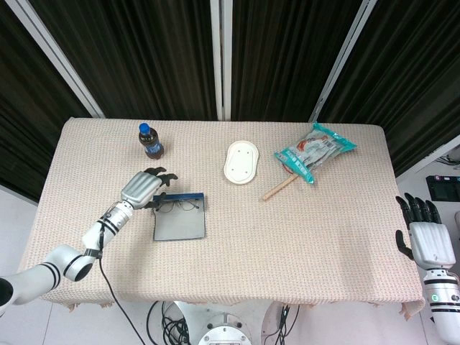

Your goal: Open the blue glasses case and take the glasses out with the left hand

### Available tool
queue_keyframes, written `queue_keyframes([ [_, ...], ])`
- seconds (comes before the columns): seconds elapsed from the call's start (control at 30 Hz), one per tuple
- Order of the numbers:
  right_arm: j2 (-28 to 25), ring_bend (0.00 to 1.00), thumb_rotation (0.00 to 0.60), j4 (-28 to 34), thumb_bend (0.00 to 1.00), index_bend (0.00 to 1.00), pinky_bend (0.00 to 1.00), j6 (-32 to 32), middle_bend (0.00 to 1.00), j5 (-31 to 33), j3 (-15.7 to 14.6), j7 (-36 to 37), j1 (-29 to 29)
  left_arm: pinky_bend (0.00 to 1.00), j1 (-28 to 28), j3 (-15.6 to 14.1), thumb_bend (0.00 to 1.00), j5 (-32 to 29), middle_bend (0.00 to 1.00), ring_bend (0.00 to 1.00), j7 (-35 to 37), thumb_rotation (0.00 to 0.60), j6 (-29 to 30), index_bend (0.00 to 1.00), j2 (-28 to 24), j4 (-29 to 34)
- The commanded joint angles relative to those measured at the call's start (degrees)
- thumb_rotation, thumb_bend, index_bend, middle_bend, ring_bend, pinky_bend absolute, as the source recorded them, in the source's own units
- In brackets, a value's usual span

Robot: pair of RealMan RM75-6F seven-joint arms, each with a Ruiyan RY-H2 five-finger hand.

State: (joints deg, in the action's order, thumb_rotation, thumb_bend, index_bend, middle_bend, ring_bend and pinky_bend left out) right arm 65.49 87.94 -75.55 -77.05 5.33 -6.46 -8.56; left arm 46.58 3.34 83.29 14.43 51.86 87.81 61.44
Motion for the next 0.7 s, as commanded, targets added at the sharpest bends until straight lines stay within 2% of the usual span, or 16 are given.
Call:
queue_keyframes([
  [0.03,0.09,0.00,0.600,-0.23,0.50,0.00,0.00,0.31,0.00,0.05,-0.06,0.04,-0.15,0.26,-2.10,1.22,0.43,-1.16,0.25,0.12,-5.14,0.600,3.84,0.21,-0.02,3.66],
  [0.1,0.29,0.00,0.600,-0.41,0.50,0.00,0.00,0.46,0.00,-0.16,-0.13,0.23,-0.29,0.26,-2.15,1.42,0.38,-2.52,0.26,0.12,-7.01,0.600,2.55,0.25,-0.11,4.91],
  [0.3,0.63,0.00,0.600,-0.96,0.50,0.00,0.00,0.37,0.00,-0.56,-0.49,0.86,-0.16,0.26,-0.70,2.95,0.37,-7.72,0.27,0.12,-10.10,0.600,-3.71,0.33,1.05,5.29],
  [0.47,0.31,0.00,0.600,-1.29,0.51,0.00,0.00,0.18,0.00,-0.24,-0.28,1.47,0.00,0.26,1.19,4.13,0.31,-10.43,0.27,0.12,-12.75,0.600,-7.51,0.33,1.59,6.26],
  [0.7,-0.04,0.00,0.600,-1.44,0.50,0.00,0.00,0.27,0.00,-0.22,-0.17,1.94,-0.07,0.26,2.61,5.35,0.29,-13.53,0.27,0.12,-14.65,0.600,-10.30,0.34,2.33,6.06],
])
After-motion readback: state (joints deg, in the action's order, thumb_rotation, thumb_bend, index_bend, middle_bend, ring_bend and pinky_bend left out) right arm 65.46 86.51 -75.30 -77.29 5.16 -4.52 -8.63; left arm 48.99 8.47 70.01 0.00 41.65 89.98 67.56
